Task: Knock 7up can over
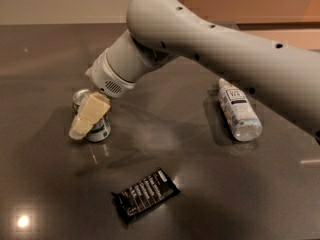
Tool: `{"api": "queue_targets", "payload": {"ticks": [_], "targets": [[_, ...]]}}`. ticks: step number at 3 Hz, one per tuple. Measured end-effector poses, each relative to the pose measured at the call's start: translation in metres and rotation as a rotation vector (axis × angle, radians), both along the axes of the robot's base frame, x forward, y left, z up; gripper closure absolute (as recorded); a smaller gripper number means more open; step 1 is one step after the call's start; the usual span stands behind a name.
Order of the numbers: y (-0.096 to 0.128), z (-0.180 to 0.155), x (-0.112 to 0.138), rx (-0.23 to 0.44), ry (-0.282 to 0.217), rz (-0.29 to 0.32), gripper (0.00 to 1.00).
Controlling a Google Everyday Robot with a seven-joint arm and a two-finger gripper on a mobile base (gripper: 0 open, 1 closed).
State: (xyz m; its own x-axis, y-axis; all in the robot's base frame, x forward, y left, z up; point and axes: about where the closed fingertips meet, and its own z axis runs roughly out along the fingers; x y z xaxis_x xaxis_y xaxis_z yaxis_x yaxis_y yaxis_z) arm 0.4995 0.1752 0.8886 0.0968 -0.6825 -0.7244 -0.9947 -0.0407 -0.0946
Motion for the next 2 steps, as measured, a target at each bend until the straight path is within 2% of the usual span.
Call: {"api": "queue_targets", "payload": {"ticks": [1,2], "targets": [[0.0014,-0.004,-0.0055,0.005,0.013,0.013,0.17],[-0.0056,-0.0011,-0.01,0.026,0.023,0.018,0.41]]}}
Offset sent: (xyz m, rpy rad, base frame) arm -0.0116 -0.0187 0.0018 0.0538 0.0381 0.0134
